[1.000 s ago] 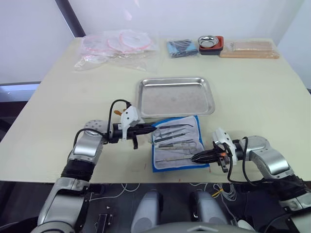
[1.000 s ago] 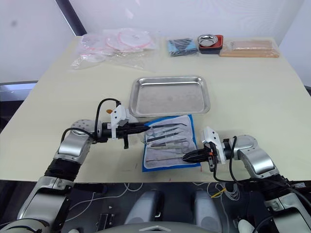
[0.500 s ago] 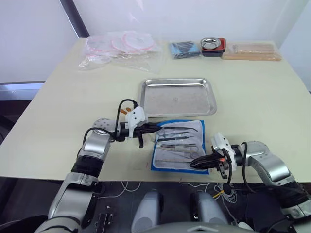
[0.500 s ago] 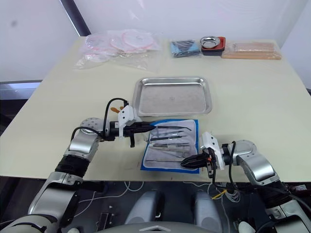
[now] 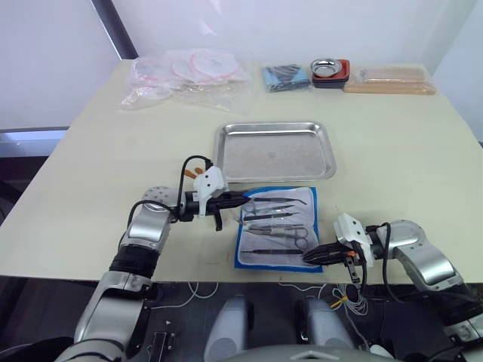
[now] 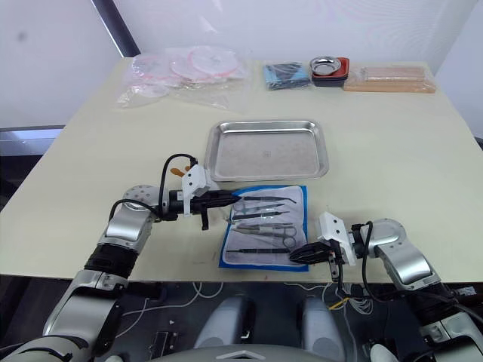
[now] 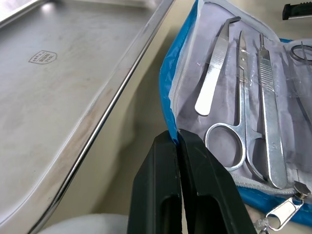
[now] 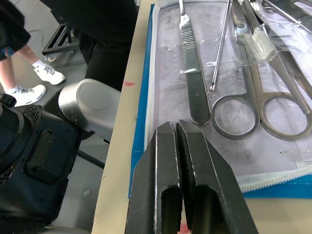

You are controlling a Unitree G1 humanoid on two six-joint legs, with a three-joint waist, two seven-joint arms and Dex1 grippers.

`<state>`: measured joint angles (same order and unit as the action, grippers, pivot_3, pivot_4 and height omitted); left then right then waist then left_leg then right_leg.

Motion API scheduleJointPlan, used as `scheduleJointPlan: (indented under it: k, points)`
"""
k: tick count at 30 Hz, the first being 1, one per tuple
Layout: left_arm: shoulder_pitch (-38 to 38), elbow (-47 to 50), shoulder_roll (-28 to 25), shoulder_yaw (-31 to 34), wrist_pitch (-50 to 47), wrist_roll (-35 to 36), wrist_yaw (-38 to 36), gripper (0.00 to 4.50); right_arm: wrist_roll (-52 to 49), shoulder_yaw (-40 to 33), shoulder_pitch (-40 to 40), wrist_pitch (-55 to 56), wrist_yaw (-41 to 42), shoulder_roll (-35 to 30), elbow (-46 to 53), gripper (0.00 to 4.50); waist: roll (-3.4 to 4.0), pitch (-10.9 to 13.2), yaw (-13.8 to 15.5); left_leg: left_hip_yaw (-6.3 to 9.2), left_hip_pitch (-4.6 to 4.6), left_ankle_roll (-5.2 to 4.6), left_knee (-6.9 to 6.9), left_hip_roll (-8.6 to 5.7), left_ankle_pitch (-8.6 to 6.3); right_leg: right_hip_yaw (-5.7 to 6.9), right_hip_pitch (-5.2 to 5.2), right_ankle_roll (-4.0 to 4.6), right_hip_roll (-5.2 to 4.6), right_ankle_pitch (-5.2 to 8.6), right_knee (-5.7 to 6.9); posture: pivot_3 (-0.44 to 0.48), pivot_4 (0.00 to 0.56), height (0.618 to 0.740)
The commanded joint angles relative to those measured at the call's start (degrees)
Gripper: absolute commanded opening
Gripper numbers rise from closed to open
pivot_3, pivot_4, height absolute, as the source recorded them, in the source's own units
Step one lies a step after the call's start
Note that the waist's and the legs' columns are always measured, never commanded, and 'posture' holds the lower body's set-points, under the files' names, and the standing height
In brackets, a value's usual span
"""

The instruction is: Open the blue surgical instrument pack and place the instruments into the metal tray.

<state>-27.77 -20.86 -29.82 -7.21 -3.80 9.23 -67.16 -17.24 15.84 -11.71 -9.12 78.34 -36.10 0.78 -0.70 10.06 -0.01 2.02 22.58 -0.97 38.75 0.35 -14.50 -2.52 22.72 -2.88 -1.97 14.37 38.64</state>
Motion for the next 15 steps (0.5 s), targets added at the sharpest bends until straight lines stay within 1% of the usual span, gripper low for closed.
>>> scheduleJointPlan:
  k: [1,5,6,7,8,10,11,12,13,15]
  points:
    - [1.8,-0.5,0.5,-0.6,-1.9,0.2,0.5,0.00,0.0,0.1,0.6,-0.9,0.2,-0.6,-0.3,0.10,0.01,0.0,0.0,0.00,0.00,0.00,0.00,0.00,0.00,0.00,0.00,0.00,0.00,0.00,0.00,0.000,0.150,0.740]
    - [2.5,0.6,0.2,0.2,-3.1,1.3,0.3,0.00,-1.0,0.1,0.1,-2.8,0.5,-0.6,-0.2,0.10,0.01,0.0,-0.1,0.03,-0.01,0.00,0.00,0.03,0.00,-0.01,0.00,0.01,0.00,0.00,0.00,0.000,0.150,0.740]
    - [2.6,0.9,0.3,0.5,-3.4,1.6,0.6,0.64,-1.1,0.1,0.0,-3.2,0.5,-0.7,-0.1,0.00,0.01,0.0,-0.1,0.04,-0.01,0.00,0.00,0.03,0.00,0.00,0.00,0.01,0.00,0.00,0.00,0.000,0.150,0.740]
    - [2.8,1.1,0.4,0.8,-4.0,1.9,0.8,0.98,-1.2,0.1,-0.1,-3.6,0.4,-0.6,0.0,0.00,0.01,0.0,-0.1,0.04,-0.01,0.00,0.00,0.03,0.00,-0.01,0.00,0.01,0.00,0.00,0.00,0.000,0.150,0.740]
    - [3.1,1.5,0.3,0.8,-4.4,2.1,0.7,1.47,-1.7,0.3,-0.2,-5.3,0.3,-0.8,0.5,0.00,0.01,0.0,-0.1,0.04,-0.01,0.00,0.00,0.03,0.00,-0.01,0.01,0.01,0.00,0.00,-0.01,0.000,0.150,0.740]
    - [3.7,2.2,0.0,0.8,-4.9,2.2,0.7,2.36,-1.8,0.4,-0.3,-6.3,0.5,-1.1,0.8,0.52,0.01,0.0,-0.1,0.05,-0.01,0.00,0.00,0.04,0.00,-0.01,0.00,0.01,0.00,0.00,0.00,0.000,0.150,0.740]
    - [4.0,2.6,-0.2,0.8,-5.1,2.3,0.6,2.54,-1.5,0.3,-0.4,-6.1,0.3,-1.1,0.8,0.70,0.01,0.0,-0.1,0.07,-0.01,0.00,0.00,0.05,0.00,0.01,0.00,0.01,0.00,0.00,0.00,0.000,0.150,0.740]
    - [4.2,3.0,0.0,1.2,-5.3,2.9,0.7,3.13,-1.3,0.2,-0.3,-5.8,0.2,-1.1,0.8,1.22,0.01,0.0,-0.1,0.07,-0.01,0.00,0.00,0.05,0.00,0.01,0.00,0.01,0.00,0.00,0.00,0.000,0.150,0.740]
    - [4.5,3.4,0.1,1.8,-5.7,3.5,0.9,3.20,-1.4,0.1,-0.2,-5.9,0.2,-1.1,0.9,1.59,0.01,0.0,-0.1,0.05,-0.06,0.00,0.00,0.06,0.00,-0.01,-0.01,0.00,0.00,0.00,0.00,0.000,0.150,0.740]
    - [4.8,4.1,0.0,2.2,-6.3,4.1,1.0,3.20,-1.5,0.2,0.0,-6.1,0.6,-1.3,1.1,1.59,0.00,0.0,-0.2,0.06,-0.10,0.00,0.00,0.07,0.00,-0.01,-0.05,-0.07,0.01,0.05,0.00,0.000,0.150,0.740]
